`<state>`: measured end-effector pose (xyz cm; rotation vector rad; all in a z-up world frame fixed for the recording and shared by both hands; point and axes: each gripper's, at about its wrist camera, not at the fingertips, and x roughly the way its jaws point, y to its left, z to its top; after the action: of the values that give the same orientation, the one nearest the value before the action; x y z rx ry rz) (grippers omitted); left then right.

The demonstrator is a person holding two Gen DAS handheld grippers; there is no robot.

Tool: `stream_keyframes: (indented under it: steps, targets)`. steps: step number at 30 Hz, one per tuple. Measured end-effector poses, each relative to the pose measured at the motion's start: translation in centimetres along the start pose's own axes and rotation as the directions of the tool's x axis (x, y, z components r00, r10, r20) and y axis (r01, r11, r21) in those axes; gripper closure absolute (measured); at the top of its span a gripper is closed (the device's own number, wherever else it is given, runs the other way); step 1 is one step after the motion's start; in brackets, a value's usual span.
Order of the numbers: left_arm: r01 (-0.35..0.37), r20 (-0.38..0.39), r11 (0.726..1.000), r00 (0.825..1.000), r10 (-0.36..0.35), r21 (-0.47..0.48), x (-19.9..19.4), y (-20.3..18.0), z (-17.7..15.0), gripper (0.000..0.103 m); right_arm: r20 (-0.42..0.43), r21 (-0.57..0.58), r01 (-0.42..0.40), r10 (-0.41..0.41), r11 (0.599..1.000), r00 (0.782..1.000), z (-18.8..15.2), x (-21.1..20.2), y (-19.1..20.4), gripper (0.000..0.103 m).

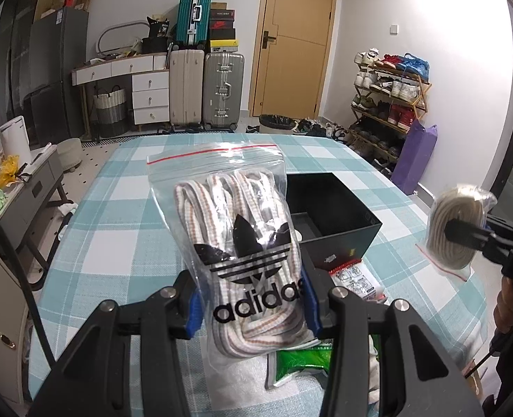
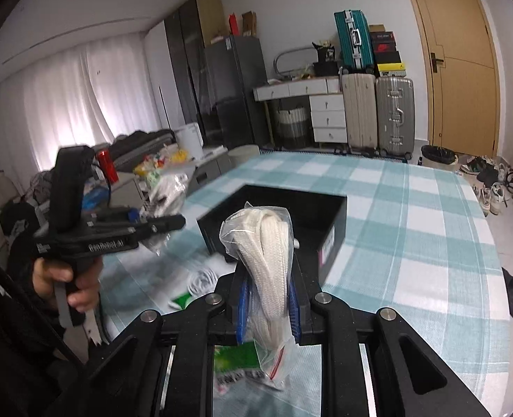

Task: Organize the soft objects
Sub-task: 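Hold the adidas bag up with the left gripper while the right gripper grasps the white rope bag, then lower the adidas bag and rope bag into the black box with both grippers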

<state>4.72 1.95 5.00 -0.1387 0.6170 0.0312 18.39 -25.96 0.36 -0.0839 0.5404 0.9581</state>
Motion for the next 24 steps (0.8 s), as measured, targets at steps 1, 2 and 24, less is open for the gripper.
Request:
stream_keyframes:
  steps: [1,2,24]
  targets:
    - [0.0,0.002,1.0,1.0,0.0,0.0,0.0,0.1,0.1,0.059,0.007,0.002,0.003,-0.003,1.0,1.0,0.3,-0.1,0.1,0.085]
    - [0.0,0.005,1.0,1.0,0.0,0.0,0.1,0.2,0.2,0.059,0.013,0.005,0.003,-0.003,1.0,1.0,0.6,-0.1,0.2,0.085]
    - [0.031,0.018,0.999,0.999,-0.031,0.021,3.2,-0.6,2.4,0.059,0.051,0.08,-0.028,0.023,0.996,0.998,3.9,2.8,-0.1,0.085]
